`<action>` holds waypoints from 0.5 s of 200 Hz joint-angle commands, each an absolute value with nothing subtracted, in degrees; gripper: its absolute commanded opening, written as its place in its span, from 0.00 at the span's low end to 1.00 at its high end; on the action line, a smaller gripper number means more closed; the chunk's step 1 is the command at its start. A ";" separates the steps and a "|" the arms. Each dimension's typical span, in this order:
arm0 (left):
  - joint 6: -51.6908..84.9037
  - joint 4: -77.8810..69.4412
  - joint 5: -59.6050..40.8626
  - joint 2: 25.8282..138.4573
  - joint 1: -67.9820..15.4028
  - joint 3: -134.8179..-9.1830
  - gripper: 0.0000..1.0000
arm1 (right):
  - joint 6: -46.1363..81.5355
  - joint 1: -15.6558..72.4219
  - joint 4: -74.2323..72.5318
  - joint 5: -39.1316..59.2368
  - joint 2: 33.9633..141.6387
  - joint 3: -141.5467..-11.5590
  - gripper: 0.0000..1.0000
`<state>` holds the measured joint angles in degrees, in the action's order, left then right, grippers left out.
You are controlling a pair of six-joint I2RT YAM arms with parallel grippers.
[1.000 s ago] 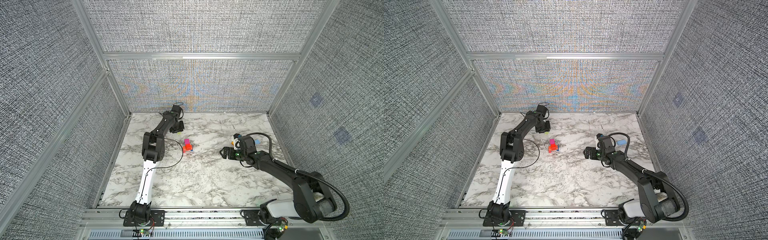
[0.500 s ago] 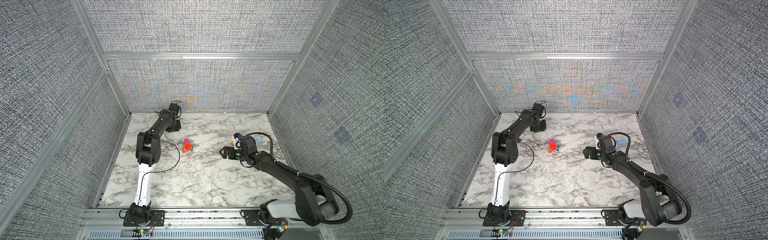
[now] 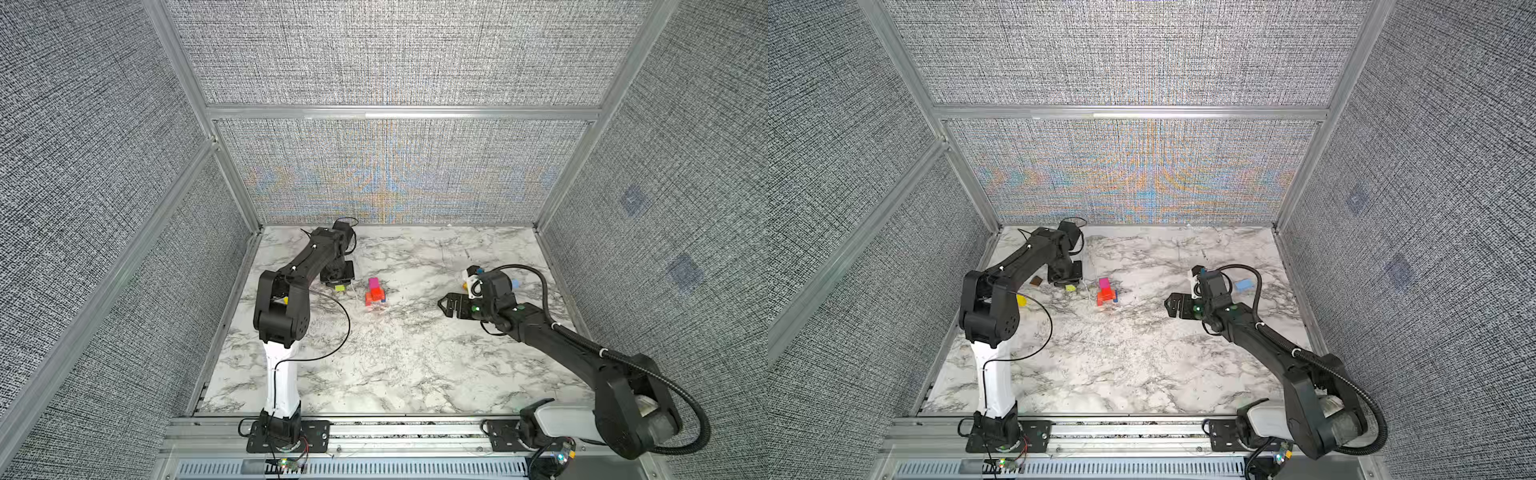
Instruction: Build the wood block tower
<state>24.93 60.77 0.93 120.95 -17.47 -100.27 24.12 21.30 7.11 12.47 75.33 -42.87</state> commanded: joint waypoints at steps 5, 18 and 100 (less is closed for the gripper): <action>23.73 61.98 -3.59 121.01 -17.40 -99.32 0.25 | 24.07 21.41 7.27 12.75 74.27 -42.39 0.99; 23.67 62.00 -5.72 122.49 -17.40 -100.15 0.25 | 23.99 21.30 7.36 12.51 73.93 -42.11 0.99; 23.12 65.31 -7.24 130.78 -17.40 -107.28 0.39 | 23.91 21.44 7.30 12.48 74.35 -42.19 0.99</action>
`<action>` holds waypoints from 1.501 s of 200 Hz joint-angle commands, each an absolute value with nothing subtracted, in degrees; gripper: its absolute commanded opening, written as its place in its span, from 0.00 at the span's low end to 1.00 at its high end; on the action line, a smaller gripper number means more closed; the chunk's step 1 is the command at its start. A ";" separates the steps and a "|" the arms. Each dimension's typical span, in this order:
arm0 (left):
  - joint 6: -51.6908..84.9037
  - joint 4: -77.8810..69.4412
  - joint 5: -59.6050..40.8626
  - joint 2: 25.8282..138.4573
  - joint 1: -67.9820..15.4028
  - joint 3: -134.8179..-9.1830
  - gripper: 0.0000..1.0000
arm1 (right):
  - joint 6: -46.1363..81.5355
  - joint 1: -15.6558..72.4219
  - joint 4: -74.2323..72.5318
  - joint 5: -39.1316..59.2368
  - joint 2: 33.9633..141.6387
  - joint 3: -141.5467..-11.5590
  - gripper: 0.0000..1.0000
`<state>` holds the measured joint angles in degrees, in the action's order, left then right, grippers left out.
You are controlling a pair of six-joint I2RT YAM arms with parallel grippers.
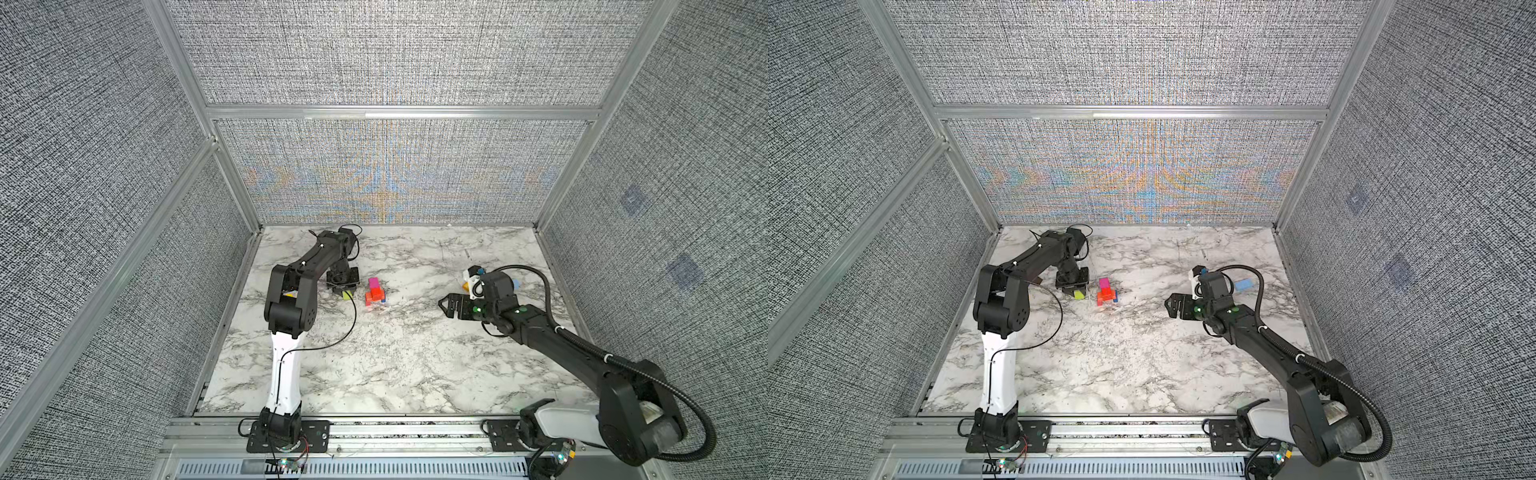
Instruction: Build the wood block tower
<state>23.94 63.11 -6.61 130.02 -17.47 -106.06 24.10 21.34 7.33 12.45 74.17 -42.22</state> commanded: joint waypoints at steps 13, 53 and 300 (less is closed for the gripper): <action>23.12 65.06 -7.17 130.57 -17.40 -107.40 0.46 | 23.83 21.40 7.30 12.49 74.42 -42.36 0.99; 23.24 66.49 -4.21 129.82 -17.40 -109.29 0.64 | 23.77 21.36 7.36 12.31 74.36 -42.37 0.99; 26.24 60.97 -4.77 126.39 -20.12 -102.04 0.37 | 23.75 21.67 7.48 12.04 74.56 -42.34 0.99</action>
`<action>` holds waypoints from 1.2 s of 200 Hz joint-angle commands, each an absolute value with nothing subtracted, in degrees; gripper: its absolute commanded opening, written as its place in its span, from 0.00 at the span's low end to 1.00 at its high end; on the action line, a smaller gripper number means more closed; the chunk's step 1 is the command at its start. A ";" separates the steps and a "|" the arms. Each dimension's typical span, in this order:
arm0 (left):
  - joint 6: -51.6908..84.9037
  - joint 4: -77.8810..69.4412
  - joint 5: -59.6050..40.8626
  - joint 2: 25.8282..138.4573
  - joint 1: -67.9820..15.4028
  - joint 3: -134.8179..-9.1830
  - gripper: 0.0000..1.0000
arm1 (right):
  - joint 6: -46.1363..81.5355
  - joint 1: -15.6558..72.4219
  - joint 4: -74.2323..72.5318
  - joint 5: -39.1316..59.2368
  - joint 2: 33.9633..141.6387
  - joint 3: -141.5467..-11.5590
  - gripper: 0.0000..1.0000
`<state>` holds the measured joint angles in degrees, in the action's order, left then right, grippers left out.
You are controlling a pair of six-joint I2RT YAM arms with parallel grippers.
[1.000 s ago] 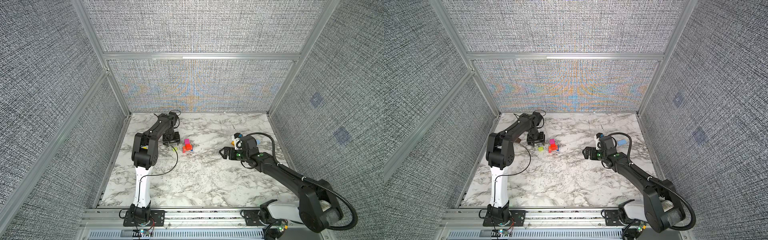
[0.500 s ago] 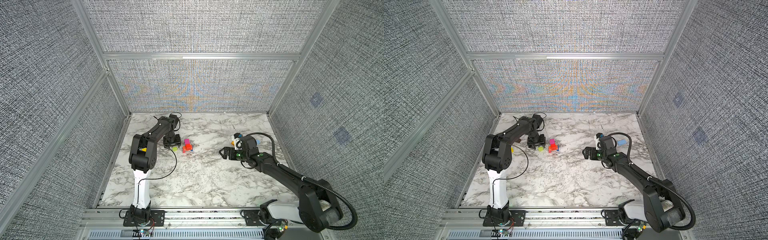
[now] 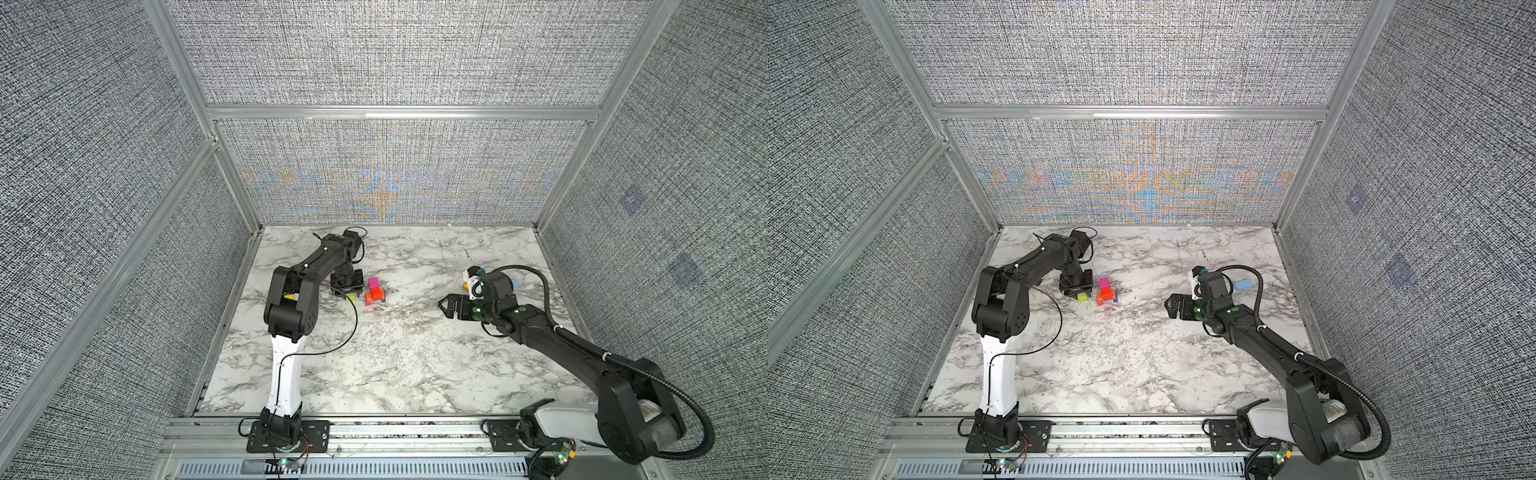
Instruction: Build the wood block tower
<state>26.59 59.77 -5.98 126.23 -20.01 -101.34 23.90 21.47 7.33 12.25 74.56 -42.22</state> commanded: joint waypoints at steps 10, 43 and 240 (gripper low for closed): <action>26.19 61.17 -4.59 126.30 -20.13 -102.19 0.33 | 23.74 21.64 7.47 12.04 74.59 -42.29 0.99; 26.02 61.70 -3.28 125.43 -20.13 -102.29 0.27 | 23.67 21.68 7.46 12.04 74.63 -42.36 0.99; 32.99 2.82 12.45 102.25 -22.05 -54.94 0.23 | 23.62 21.88 6.18 11.73 75.76 -42.09 0.99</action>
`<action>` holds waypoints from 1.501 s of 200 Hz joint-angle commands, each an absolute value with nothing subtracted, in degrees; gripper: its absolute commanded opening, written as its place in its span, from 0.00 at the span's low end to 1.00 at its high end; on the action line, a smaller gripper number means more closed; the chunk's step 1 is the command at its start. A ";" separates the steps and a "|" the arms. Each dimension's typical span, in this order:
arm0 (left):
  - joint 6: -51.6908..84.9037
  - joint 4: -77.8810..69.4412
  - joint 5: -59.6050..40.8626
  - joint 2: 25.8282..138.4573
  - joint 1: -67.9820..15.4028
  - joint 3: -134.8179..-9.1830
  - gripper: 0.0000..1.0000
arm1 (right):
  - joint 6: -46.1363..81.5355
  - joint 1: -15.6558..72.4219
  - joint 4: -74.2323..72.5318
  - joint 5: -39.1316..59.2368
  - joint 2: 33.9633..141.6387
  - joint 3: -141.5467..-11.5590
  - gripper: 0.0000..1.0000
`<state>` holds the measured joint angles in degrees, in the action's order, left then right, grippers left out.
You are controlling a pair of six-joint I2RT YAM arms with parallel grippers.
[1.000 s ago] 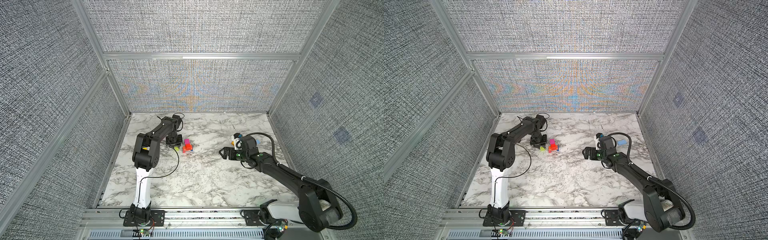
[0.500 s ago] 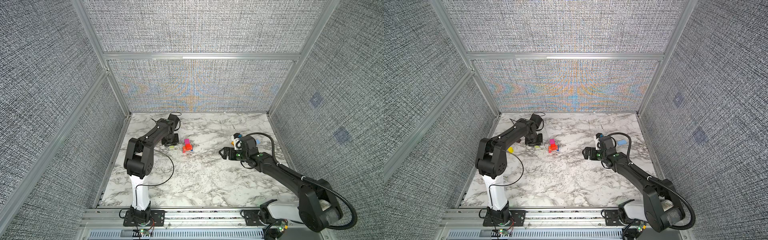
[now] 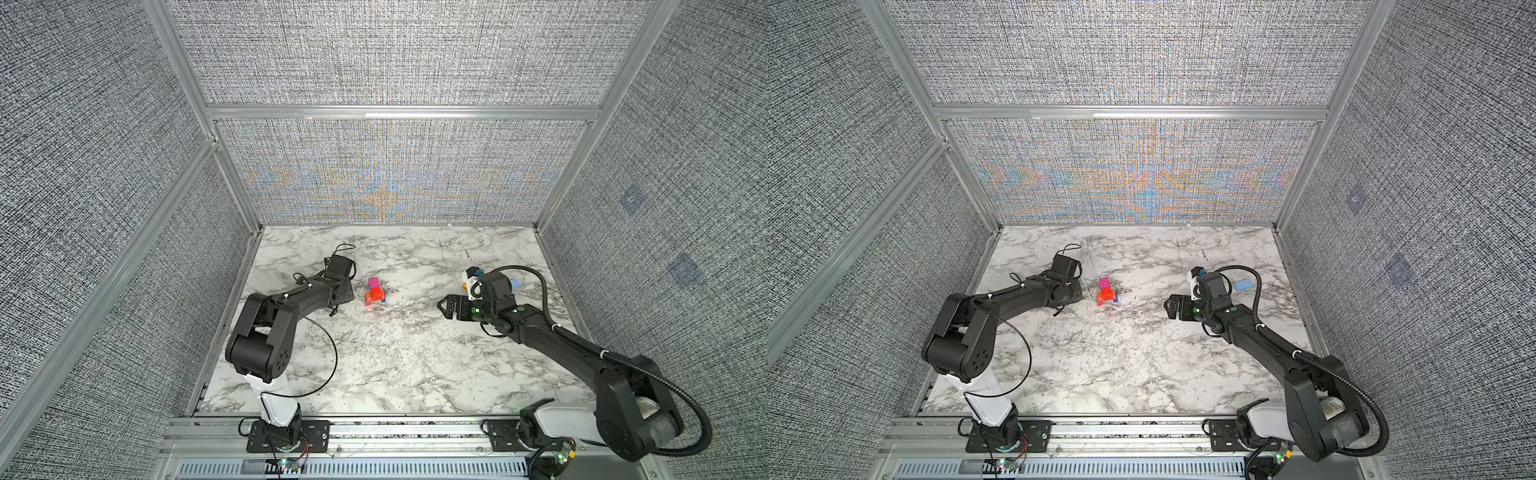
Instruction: Build the wood block tower
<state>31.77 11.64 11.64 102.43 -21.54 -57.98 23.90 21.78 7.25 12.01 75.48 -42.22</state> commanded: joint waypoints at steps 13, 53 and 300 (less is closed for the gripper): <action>33.44 -0.51 12.83 101.80 -22.64 -52.22 0.26 | 23.62 21.86 6.08 11.86 75.95 -42.10 0.99; 33.84 -4.61 14.49 100.36 -24.10 -47.45 0.51 | 23.76 22.02 6.31 11.45 76.24 -42.28 0.99; 47.67 38.60 8.39 111.06 -22.18 -76.33 0.60 | 23.81 22.41 7.30 11.73 75.68 -42.69 0.99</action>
